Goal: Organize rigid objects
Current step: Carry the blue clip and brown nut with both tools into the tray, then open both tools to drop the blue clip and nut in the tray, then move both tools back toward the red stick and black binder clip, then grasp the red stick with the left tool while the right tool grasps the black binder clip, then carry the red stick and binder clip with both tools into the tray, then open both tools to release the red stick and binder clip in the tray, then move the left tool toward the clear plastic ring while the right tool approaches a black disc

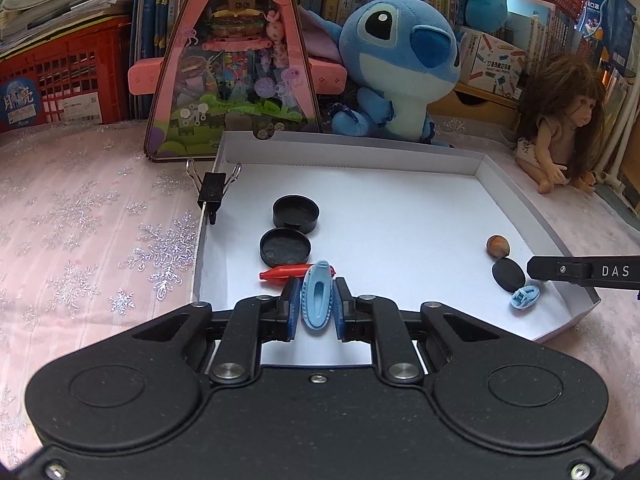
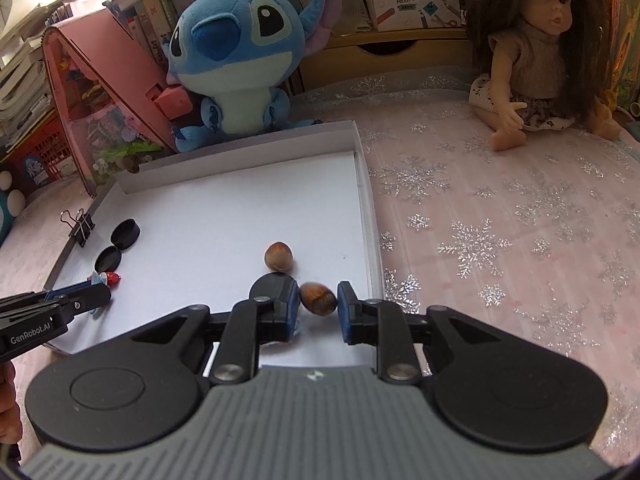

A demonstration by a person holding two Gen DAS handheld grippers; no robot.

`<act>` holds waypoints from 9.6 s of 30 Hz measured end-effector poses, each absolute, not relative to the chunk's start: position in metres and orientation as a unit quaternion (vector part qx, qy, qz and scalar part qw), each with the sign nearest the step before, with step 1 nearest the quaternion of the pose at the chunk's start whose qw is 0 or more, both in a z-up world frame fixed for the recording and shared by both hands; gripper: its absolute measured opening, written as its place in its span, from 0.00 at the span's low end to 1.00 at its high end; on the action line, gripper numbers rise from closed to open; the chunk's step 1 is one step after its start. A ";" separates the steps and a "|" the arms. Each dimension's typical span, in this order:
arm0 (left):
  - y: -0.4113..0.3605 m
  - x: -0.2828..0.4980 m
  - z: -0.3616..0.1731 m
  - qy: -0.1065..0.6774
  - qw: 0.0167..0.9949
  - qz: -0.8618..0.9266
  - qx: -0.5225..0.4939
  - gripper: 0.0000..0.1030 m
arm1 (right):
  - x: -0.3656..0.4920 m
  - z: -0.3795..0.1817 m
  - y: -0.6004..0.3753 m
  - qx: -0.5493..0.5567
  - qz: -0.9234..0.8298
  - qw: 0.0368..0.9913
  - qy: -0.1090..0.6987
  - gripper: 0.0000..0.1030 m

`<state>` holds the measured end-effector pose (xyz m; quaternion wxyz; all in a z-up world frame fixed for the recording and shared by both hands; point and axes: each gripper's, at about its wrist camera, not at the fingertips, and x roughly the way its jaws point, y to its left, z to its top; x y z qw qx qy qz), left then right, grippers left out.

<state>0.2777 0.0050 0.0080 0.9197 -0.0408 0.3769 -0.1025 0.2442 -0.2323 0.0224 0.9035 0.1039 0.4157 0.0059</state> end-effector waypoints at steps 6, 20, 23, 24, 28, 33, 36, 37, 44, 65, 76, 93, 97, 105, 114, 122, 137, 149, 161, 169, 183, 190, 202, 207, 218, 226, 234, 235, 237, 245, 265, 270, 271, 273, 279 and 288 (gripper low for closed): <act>0.004 0.269 0.016 0.371 0.922 -0.109 -0.038 0.45 | 0.234 0.033 -0.233 0.103 0.020 0.916 0.387 0.58; 0.012 0.204 0.035 0.339 0.931 -0.134 -0.025 0.64 | 0.171 0.050 -0.206 -0.014 0.082 0.949 0.305 0.79; 0.013 0.181 0.038 0.327 0.934 -0.143 -0.014 0.68 | 0.155 0.051 -0.199 -0.038 0.093 0.951 0.293 0.80; 0.013 0.175 0.038 0.327 0.933 -0.146 -0.017 0.68 | 0.151 0.052 -0.198 -0.041 0.097 0.951 0.292 0.80; 0.012 0.154 0.041 0.316 0.936 -0.156 -0.011 0.69 | 0.134 0.053 -0.194 -0.051 0.107 0.953 0.280 0.80; 0.012 0.128 0.044 0.304 0.938 -0.167 -0.010 0.69 | 0.114 0.055 -0.196 -0.036 0.122 0.954 0.273 0.82; 0.011 0.111 0.040 0.303 0.938 -0.171 0.002 0.69 | 0.101 0.051 -0.198 -0.035 0.126 0.953 0.273 0.82; 0.011 0.105 0.038 0.303 0.938 -0.171 0.006 0.69 | 0.097 0.050 -0.198 -0.036 0.128 0.953 0.274 0.82; 0.019 0.064 0.029 0.305 0.932 -0.192 0.033 0.69 | 0.061 0.040 -0.205 -0.063 0.184 0.937 0.291 0.82; 0.034 0.018 0.005 0.341 0.914 -0.197 0.095 0.69 | 0.034 0.011 -0.194 -0.112 0.203 0.919 0.319 0.82; 0.049 0.040 0.003 0.342 0.929 -0.125 0.071 0.69 | 0.038 0.008 -0.195 -0.094 0.178 0.928 0.312 0.82; 0.001 0.028 -0.004 0.312 0.935 -0.154 0.069 0.62 | 0.023 -0.003 -0.190 -0.056 0.132 0.951 0.273 0.82; -0.003 0.027 -0.007 0.305 0.938 -0.150 0.075 0.51 | 0.022 -0.004 -0.190 -0.050 0.135 0.951 0.273 0.82; -0.004 0.021 -0.006 0.290 0.943 -0.143 0.077 0.40 | 0.018 0.000 -0.184 -0.046 0.188 0.938 0.287 0.34; 0.000 0.024 -0.001 0.284 0.947 -0.133 0.069 0.40 | 0.017 0.003 -0.184 -0.043 0.182 0.942 0.278 0.35; 0.008 0.029 0.005 0.274 0.952 -0.118 0.064 0.40 | 0.019 0.006 -0.191 -0.039 0.154 0.949 0.273 0.40; 0.014 0.035 0.005 0.279 0.953 -0.107 0.055 0.40 | 0.036 0.003 -0.186 -0.005 0.139 0.941 0.307 0.35; 0.020 0.057 0.013 0.281 0.953 -0.099 0.046 0.40 | 0.044 0.012 -0.193 0.003 0.123 0.947 0.298 0.35; 0.021 0.122 0.047 0.269 0.958 -0.097 0.016 0.40 | 0.084 0.042 -0.213 0.021 0.073 0.958 0.275 0.35; 0.024 0.154 0.057 0.267 0.959 -0.089 -0.005 0.40 | 0.110 0.045 -0.220 0.043 0.061 0.958 0.277 0.35; 0.008 0.275 0.064 0.309 0.945 -0.103 -0.042 0.40 | 0.208 0.060 -0.237 0.115 0.056 0.941 0.312 0.35; -0.012 0.329 0.046 0.355 0.930 -0.096 -0.028 0.40 | 0.252 0.045 -0.240 0.136 0.056 0.927 0.345 0.35; -0.025 0.356 0.010 0.344 0.936 -0.078 -0.005 0.41 | 0.277 0.018 -0.228 0.100 0.059 0.930 0.349 0.35; -0.024 0.359 0.006 0.348 0.934 -0.078 -0.009 0.41 | 0.278 0.009 -0.227 0.100 0.056 0.934 0.339 0.35; -0.034 0.367 0.002 0.373 0.924 -0.074 0.021 0.41 | 0.279 0.004 -0.222 0.072 0.050 0.936 0.340 0.35; -0.029 0.353 0.016 0.354 0.932 -0.080 0.003 0.60 | 0.267 0.014 -0.220 0.068 0.055 0.942 0.325 0.41; -0.034 0.313 0.037 0.325 0.940 -0.098 0.028 0.67 | 0.237 0.033 -0.209 0.039 0.070 0.950 0.302 0.57; -0.034 0.305 0.040 0.322 0.941 -0.101 0.028 0.67 | 0.232 0.035 -0.208 0.035 0.071 0.951 0.299 0.60; -0.033 0.290 0.045 0.316 0.942 -0.106 0.027 0.68 | 0.220 0.040 -0.206 0.028 0.077 0.952 0.294 0.63; -0.028 0.221 0.052 0.300 0.944 -0.131 0.029 0.70 | 0.170 0.048 -0.202 0.013 0.091 0.956 0.278 0.70; 0.001 0.064 0.025 0.290 0.938 -0.187 0.038 0.72 | 0.049 0.036 -0.192 0.001 0.167 0.953 0.253 0.81; 0.008 0.036 0.016 0.286 0.937 -0.199 0.034 0.72 | 0.025 0.030 -0.182 -0.010 0.175 0.954 0.243 0.82; 0.009 0.031 0.014 0.285 0.937 -0.200 0.034 0.72 | 0.021 0.028 -0.181 -0.011 0.174 0.954 0.242 0.83; 0.010 0.023 0.009 0.283 0.937 -0.202 0.032 0.72 | 0.013 0.022 -0.177 -0.016 0.172 0.955 0.242 0.83; 0.007 0.009 -0.003 0.287 0.934 -0.212 0.032 0.69 | 0.000 0.009 -0.168 -0.026 0.163 0.955 0.247 0.83; 0.001 0.006 -0.009 0.280 0.935 -0.215 0.030 0.31 | -0.002 0.004 -0.163 -0.024 0.163 0.954 0.250 0.83</act>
